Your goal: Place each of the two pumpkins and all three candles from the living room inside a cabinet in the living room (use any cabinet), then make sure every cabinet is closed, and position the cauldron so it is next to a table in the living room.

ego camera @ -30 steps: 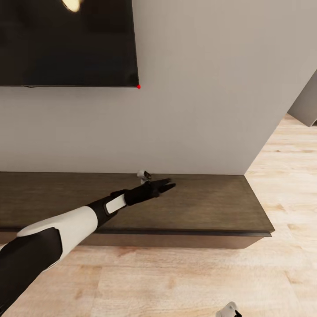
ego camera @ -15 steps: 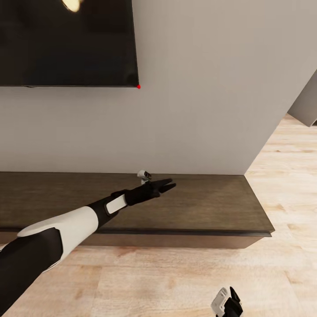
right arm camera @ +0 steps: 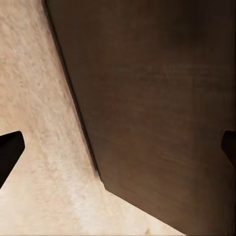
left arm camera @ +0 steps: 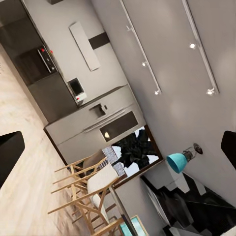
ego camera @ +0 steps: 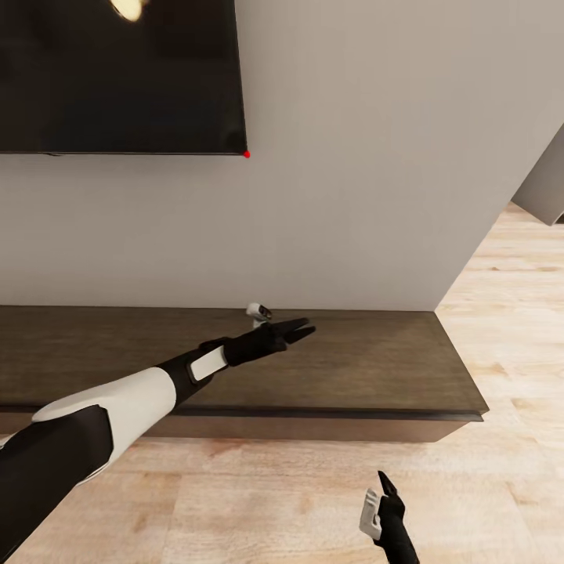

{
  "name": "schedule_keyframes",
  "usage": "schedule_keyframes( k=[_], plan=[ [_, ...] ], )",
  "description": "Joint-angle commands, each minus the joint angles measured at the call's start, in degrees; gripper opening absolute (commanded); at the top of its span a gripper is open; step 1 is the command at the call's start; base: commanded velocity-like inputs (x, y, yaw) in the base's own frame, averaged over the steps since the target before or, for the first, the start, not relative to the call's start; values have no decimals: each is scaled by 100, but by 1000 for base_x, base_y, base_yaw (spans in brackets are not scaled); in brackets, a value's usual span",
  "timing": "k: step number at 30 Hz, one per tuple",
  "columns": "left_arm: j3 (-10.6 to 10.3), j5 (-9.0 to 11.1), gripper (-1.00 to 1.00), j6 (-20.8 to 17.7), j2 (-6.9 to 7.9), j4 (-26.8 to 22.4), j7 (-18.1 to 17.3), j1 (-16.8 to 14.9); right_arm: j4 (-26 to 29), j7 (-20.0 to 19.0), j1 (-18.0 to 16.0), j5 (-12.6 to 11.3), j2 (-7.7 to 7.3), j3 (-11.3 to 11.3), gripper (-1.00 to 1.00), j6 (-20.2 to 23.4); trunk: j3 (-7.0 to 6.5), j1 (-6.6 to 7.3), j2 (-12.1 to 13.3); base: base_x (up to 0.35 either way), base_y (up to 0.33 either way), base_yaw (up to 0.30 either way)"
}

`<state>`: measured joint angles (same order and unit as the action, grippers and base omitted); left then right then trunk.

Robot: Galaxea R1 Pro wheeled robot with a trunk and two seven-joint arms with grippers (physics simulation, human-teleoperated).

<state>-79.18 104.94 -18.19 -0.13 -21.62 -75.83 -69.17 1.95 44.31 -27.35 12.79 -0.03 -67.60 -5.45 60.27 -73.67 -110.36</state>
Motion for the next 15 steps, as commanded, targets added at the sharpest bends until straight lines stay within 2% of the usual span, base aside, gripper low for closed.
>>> schedule_keyframes(
  k=[1, 6, 8, 9, 15],
  plan=[
    [0, 0, 100, 0, -8, 0, 3, 0, 0, 60, -3, 25, -30, -5, 100, -2, 0, 0, 0, 0, 0, 0],
    [-1, -5, 100, 0, -75, 6, 6, 0, -18, 645, -7, 62, -114, -9, 100, 7, 0, 0, 0, 0, 0, 0],
    [-1, -3, 100, 28, -82, 7, 7, 0, -33, 1146, -7, 69, -131, -15, 100, 21, 0, 0, 0, 0, 0, 0],
    [-1, -1, 100, 99, -84, 2, 7, 0, -42, 1259, -7, 73, -148, -16, 100, 21, 0, 0, 0, 0, 0, 0],
    [-1, -1, 100, 130, -86, 0, 7, 0, -45, 1287, -7, 74, -198, -16, 100, 14, 0, 0, 0, 0, 0, 0]
  ],
)
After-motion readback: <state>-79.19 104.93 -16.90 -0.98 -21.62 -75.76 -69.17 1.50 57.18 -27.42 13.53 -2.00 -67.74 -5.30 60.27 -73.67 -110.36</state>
